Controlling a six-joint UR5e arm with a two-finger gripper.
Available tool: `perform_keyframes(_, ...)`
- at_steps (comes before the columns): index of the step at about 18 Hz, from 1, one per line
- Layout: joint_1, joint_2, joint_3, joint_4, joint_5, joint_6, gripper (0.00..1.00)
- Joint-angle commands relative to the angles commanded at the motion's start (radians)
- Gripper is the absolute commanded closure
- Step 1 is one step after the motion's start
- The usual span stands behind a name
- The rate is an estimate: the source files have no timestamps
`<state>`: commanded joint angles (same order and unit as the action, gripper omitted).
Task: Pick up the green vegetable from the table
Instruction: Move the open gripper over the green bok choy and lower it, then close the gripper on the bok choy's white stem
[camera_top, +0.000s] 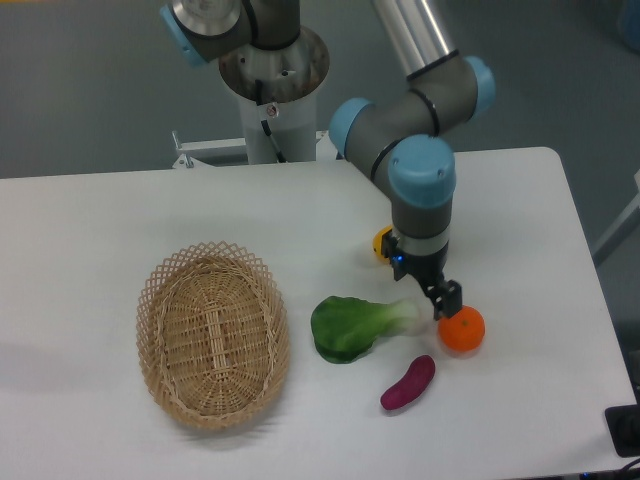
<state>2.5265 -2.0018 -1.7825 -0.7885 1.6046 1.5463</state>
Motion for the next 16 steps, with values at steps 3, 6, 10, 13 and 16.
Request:
perform_keyframes(3, -0.009, -0.020, -0.014, 0.000, 0.000, 0.003, 0.00)
perform_keyframes(6, -0.012, -0.034, -0.015, 0.000, 0.000, 0.003, 0.00)
perform_keyframes(10, -0.015, -0.043, -0.023, 0.002, 0.001, -0.008, 0.00)
perform_keyframes(13, -0.017, -0.043, -0.028, 0.005, 0.001, -0.012, 0.00)
perform_keyframes(16, -0.020, -0.044, -0.029, 0.028, 0.001, -0.012, 0.19)
